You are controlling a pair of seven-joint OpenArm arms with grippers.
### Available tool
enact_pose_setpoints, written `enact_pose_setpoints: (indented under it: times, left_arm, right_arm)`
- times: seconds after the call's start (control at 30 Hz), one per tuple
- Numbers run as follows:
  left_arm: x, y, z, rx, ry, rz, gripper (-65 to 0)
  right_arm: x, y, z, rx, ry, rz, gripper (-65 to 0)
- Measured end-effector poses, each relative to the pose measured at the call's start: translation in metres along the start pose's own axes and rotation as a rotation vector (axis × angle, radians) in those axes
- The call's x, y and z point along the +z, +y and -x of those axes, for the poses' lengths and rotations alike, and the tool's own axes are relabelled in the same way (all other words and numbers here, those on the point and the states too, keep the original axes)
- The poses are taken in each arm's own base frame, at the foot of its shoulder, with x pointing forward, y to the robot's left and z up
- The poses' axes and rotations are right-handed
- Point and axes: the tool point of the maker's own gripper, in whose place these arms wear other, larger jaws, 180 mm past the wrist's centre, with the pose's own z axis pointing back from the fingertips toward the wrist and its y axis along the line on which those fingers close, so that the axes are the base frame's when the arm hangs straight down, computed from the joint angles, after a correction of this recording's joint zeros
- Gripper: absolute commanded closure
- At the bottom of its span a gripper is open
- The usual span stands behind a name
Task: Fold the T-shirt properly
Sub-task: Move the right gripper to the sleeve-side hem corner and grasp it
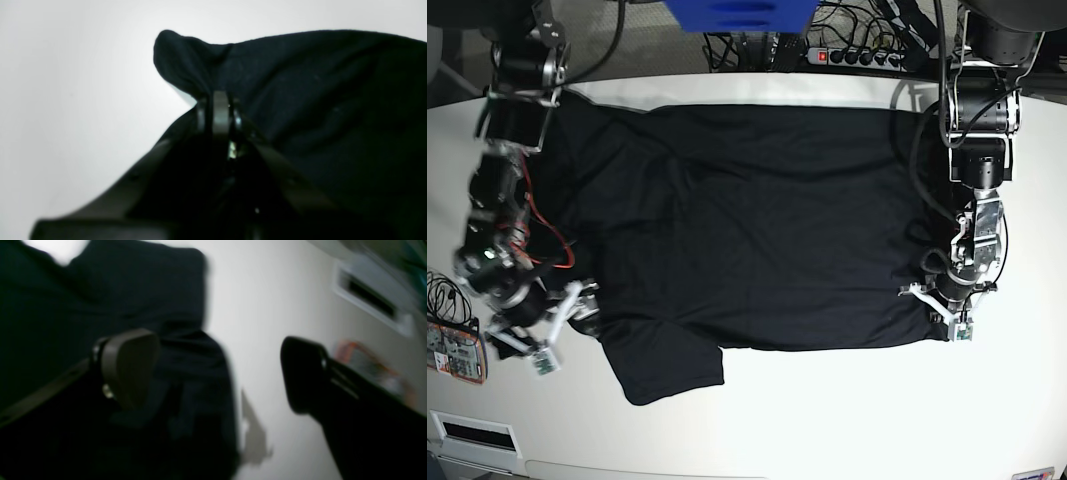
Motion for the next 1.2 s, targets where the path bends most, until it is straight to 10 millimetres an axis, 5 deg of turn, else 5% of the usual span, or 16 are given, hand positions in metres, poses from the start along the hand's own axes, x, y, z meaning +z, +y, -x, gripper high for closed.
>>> enact_pose_setpoints:
  times: [0.17,0.33,0.43,0.63,0.87,1.03,1.2]
  left_arm:
    - [0.0,0.0,0.0,-0.002,0.0,0.0,0.0]
    - [0.0,0.0,0.001,-0.003,0.003,0.0,0.0]
    - [0.002,0.0,0.004,-0.002,-0.006,0.001,0.0]
    - [0.002,-0.001,0.005,-0.005,-0.006,0.002,0.0]
    - [0.002,0.0,0.005,-0.002,-0.004,0.001,0.0]
    - [0.002,0.0,0.005,-0.002,-0.006,0.001,0.0]
    - [0.002,0.0,0.005,-0.002,-0.006,0.001,0.0]
  right_arm:
    - [-0.03,-0.012,0.026,-0.071,0.126,-0.029,-56.8]
    - [-0.05,-0.047,-0.025,-0.199,-0.004,0.01,-56.8]
    - [-0.062,-0.071,-0.019,-0.354,-0.015,0.121,-56.8]
    - [-0.105,-0.035,0.051,-0.467,0.111,0.197,-56.8]
    - [-0.124,-0.008,0.065,-0.429,0.153,0.156,-56.8]
    - [-0.132,0.009,0.057,-0.436,0.146,0.111,-56.8]
    - [-0.137,-0.009,0.054,-0.46,0.126,0.149,-56.8]
